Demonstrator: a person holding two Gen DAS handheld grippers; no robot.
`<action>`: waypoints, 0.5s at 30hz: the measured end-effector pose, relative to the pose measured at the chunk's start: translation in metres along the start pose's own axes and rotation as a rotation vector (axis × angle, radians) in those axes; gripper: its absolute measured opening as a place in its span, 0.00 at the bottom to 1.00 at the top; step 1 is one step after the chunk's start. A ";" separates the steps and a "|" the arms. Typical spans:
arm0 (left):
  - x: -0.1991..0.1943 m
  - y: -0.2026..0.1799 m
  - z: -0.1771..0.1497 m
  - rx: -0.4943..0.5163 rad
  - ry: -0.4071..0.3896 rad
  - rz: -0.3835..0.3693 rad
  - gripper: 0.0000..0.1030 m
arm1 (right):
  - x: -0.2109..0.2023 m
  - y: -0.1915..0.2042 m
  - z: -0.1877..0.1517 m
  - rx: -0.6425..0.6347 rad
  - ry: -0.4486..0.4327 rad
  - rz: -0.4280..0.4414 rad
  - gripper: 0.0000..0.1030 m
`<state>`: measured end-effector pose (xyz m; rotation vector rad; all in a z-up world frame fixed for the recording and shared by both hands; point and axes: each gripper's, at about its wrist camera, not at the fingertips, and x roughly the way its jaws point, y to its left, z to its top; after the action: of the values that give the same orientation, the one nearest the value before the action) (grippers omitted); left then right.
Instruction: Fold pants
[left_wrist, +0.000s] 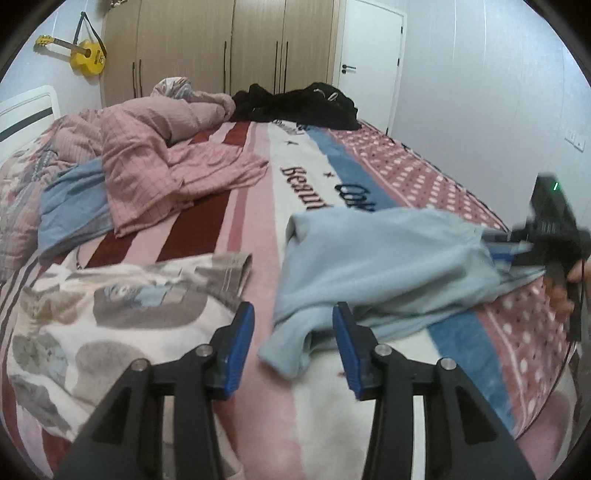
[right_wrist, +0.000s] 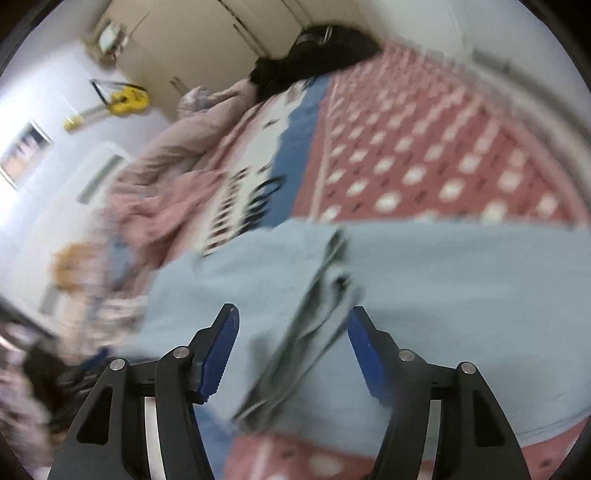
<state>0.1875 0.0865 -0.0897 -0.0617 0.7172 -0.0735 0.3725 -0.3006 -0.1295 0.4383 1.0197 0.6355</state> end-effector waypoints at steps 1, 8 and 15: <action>0.001 -0.001 0.002 -0.004 -0.003 -0.004 0.39 | 0.010 0.000 -0.005 0.009 0.056 0.019 0.56; 0.012 -0.007 0.001 -0.025 0.029 -0.031 0.39 | 0.033 0.030 -0.023 -0.147 0.099 -0.007 0.19; 0.027 -0.001 0.013 -0.062 0.035 -0.110 0.39 | 0.019 0.042 -0.007 -0.226 0.065 -0.068 0.14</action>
<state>0.2162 0.0832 -0.0969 -0.1591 0.7505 -0.1579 0.3614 -0.2567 -0.1193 0.1846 1.0069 0.6985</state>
